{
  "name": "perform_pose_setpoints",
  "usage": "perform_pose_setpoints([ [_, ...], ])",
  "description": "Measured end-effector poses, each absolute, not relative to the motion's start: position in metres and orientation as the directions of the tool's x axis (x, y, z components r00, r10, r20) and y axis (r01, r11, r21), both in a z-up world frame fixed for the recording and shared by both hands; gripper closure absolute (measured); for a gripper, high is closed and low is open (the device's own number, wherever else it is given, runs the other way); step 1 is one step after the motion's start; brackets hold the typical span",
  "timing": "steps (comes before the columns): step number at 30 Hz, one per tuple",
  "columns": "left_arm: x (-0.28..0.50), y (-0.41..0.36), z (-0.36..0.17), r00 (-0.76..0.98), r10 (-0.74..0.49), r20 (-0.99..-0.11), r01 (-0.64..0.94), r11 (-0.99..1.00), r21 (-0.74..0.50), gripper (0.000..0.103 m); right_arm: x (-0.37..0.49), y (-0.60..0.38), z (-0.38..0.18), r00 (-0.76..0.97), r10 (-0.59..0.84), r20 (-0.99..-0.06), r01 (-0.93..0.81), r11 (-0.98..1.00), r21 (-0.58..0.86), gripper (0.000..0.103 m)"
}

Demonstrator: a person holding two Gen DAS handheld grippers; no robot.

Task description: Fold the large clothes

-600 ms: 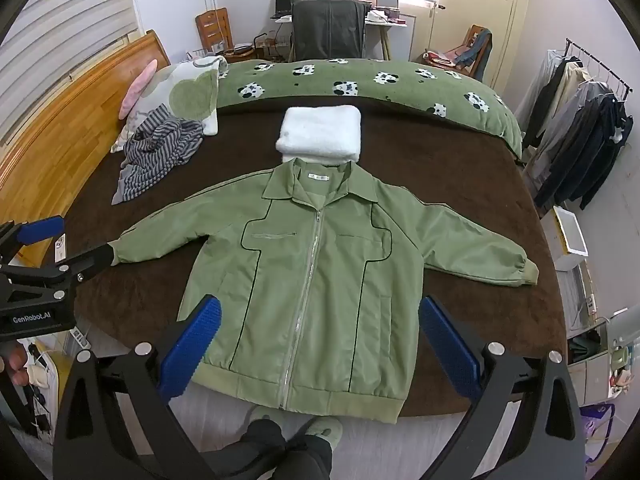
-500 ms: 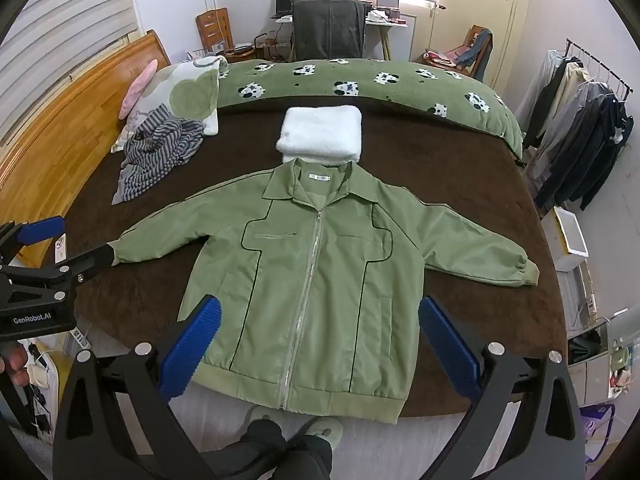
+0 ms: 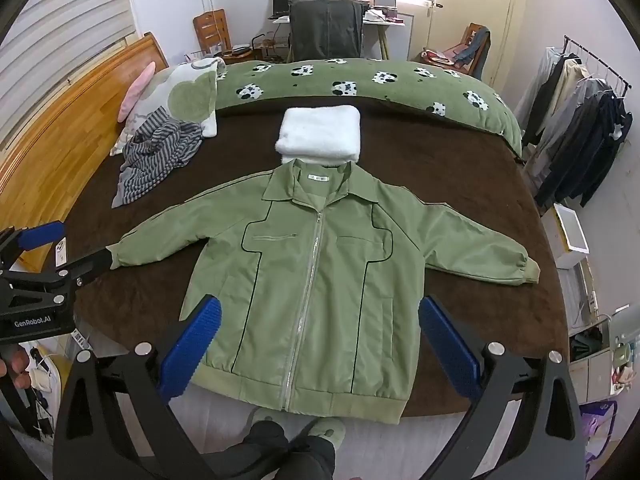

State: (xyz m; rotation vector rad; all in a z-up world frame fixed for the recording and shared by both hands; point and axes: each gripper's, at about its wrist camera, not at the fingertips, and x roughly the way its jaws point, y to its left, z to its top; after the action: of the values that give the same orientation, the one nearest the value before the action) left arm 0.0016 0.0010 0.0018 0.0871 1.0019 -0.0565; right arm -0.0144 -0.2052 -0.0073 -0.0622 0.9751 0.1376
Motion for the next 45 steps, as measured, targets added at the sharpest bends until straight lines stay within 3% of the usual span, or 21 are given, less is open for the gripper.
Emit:
perform_pose_setpoints([
  [45, -0.008, 0.019, -0.014, 0.541, -0.007, -0.841, 0.082, 0.996, 0.045, 0.006, -0.013, -0.203, 0.002, 0.557, 0.084, -0.826, -0.144, 0.99, 0.003, 0.006],
])
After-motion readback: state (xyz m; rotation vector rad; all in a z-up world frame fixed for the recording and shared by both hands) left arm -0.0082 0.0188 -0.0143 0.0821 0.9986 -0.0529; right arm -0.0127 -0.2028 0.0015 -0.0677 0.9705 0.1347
